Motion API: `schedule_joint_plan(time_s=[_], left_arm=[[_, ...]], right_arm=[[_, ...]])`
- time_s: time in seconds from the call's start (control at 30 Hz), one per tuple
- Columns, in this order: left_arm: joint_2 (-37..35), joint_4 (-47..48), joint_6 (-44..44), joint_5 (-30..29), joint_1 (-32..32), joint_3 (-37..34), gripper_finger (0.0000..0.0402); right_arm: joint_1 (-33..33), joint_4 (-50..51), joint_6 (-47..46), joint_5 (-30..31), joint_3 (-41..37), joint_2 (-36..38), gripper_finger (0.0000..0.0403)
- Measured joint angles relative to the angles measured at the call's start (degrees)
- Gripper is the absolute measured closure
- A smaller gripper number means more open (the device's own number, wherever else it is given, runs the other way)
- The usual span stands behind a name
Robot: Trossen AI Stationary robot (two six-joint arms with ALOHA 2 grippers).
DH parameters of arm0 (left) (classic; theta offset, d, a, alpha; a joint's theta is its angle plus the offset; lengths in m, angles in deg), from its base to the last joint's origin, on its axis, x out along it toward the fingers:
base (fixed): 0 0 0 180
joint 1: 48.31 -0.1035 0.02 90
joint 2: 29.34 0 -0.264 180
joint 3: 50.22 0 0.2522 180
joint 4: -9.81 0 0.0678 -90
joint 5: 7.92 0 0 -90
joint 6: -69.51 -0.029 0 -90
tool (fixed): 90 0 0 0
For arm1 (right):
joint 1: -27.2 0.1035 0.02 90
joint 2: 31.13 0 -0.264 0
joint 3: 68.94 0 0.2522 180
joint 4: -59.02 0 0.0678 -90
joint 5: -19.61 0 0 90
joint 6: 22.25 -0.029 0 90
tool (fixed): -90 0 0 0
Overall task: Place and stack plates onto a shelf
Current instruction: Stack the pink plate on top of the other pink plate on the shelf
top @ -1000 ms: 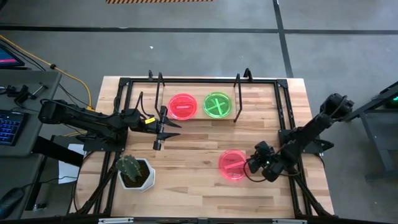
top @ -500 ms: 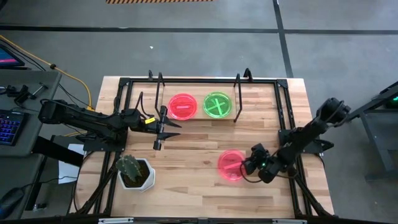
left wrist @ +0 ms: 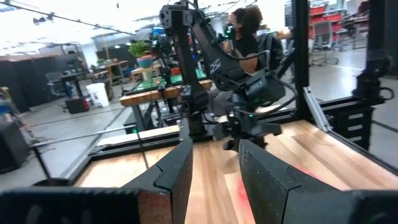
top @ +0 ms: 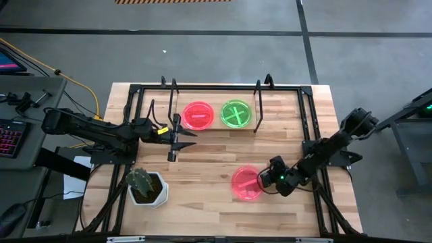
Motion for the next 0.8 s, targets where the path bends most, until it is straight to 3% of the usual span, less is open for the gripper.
schedule_joint_plan(time_s=[0.53,0.8], left_arm=[[-8.0,3.3,1.0,-2.7,0.1,0.1,0.0282],[-10.0,4.2,1.1,-2.7,0.1,0.1,0.0282]], right_arm=[[-11.3,-28.4,28.4,0.8,0.0,0.0,0.0403],[-19.3,-41.6,43.9,7.9,0.6,0.0,0.0403]])
